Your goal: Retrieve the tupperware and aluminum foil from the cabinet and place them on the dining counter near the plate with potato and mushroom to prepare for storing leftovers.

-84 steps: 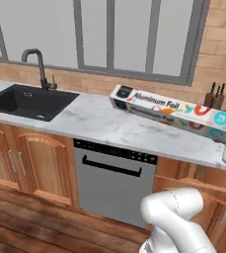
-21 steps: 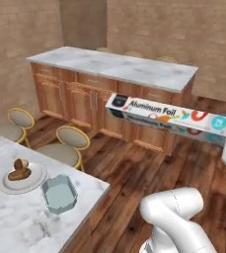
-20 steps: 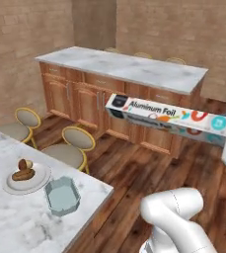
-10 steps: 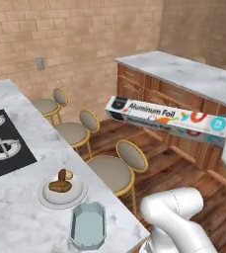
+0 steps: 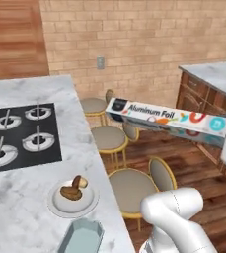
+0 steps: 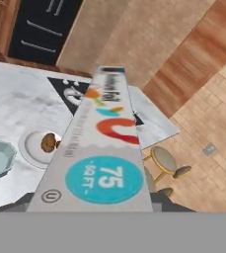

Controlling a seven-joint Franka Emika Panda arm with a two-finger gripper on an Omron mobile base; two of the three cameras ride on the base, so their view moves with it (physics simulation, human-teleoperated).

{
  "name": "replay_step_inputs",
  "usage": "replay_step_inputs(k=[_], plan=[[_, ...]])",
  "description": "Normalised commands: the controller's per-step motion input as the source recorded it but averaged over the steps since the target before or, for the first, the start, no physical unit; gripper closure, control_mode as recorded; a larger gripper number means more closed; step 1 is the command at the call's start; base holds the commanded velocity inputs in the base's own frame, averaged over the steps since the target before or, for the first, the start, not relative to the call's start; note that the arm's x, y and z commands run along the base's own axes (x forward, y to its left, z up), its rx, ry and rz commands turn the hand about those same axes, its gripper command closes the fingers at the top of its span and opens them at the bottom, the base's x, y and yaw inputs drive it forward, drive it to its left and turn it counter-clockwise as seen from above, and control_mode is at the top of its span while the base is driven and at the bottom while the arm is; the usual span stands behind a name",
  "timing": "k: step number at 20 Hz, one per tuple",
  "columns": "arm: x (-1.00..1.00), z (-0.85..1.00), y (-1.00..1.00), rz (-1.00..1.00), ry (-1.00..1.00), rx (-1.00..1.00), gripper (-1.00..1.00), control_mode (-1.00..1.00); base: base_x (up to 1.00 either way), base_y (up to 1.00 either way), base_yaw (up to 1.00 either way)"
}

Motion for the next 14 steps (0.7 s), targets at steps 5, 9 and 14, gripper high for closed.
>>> replay_step_inputs(k=[5, 9, 14], plan=[[0.00, 0.00, 0.00, 0.00, 0.00, 0.00, 1.00, 1.00, 0.58, -0.33, 0.62], [0.00, 0.00, 0.00, 0.00, 0.00, 0.00, 1.00, 1.00, 0.45, -0.33, 0.65], [0.00, 0.00, 0.00, 0.00, 0.00, 0.00, 1.00, 1.00, 0.52, -0.32, 0.65]])
